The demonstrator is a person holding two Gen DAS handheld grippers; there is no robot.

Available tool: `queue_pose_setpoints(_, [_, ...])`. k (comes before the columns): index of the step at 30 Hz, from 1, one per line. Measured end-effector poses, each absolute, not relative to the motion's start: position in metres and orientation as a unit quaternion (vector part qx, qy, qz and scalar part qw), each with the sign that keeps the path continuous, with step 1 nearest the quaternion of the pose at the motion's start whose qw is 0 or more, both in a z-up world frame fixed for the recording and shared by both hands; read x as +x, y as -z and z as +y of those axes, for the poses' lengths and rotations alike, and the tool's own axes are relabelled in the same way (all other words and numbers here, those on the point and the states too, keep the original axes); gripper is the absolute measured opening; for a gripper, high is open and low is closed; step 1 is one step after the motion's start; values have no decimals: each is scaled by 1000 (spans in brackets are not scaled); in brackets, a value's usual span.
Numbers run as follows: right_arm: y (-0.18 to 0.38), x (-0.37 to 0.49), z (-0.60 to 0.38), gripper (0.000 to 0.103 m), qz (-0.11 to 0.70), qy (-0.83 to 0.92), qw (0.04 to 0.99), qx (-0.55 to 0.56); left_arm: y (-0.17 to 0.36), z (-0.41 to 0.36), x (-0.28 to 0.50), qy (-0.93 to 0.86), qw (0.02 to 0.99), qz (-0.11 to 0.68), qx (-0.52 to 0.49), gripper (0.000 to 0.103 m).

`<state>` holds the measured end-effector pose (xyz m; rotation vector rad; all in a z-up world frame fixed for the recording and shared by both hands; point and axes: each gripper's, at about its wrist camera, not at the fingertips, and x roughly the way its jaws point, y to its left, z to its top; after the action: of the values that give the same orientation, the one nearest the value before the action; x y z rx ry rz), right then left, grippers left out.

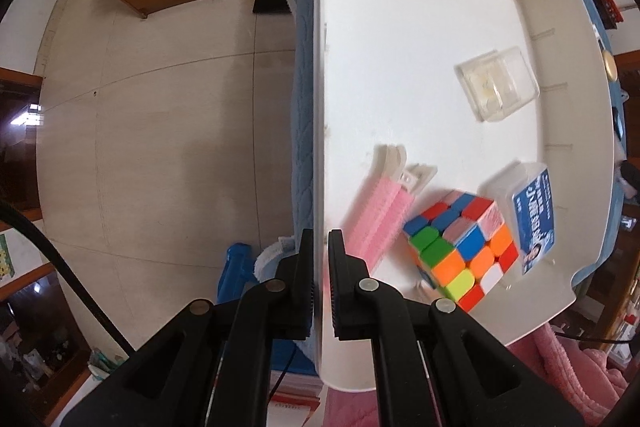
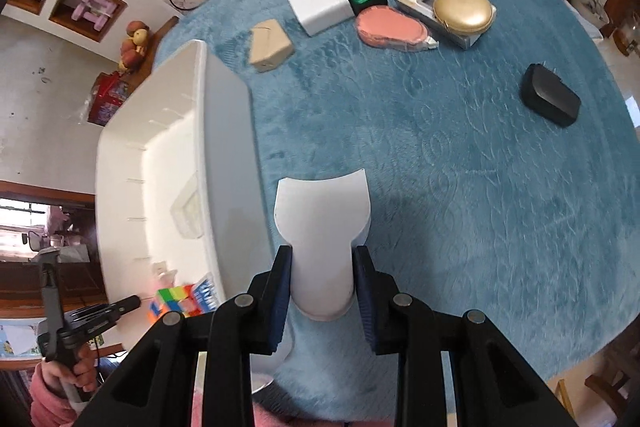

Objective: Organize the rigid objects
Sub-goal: 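Grasp the white phone stand with the right tool and lift it, then carry the phone stand into the white tray and open the right tool, then move the right tool to the black charger plug and grasp it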

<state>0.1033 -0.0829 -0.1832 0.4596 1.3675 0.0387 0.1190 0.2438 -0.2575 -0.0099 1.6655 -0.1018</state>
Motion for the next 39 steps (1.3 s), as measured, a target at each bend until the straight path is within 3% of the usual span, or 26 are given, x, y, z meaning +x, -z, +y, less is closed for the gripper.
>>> queue_pose_setpoints(13, [124,85,-12,30,594,-95,783,158,265,255,90,49,664,746,-28,6])
queue_pose_setpoints(28, [123,84,58,32,604,-179,775,55,267,265,80,37,675,734,-64,6])
queue_pose_setpoints(31, [114,87,55,48,587,-175,789,41,268,262,83,30,675,734,-66,6])
queue_pose_setpoints(33, [111,89,50,65,580,-170,796,37,269,262,84,24,674,735,-71,6])
queue_pose_setpoints(37, [112,96,28,69,577,-144,803,42,268,263,89,9,673,735,-83,6])
queue_pose_setpoints(39, [115,100,12,77,580,-125,803,53,268,263,89,2,673,734,-89,6])
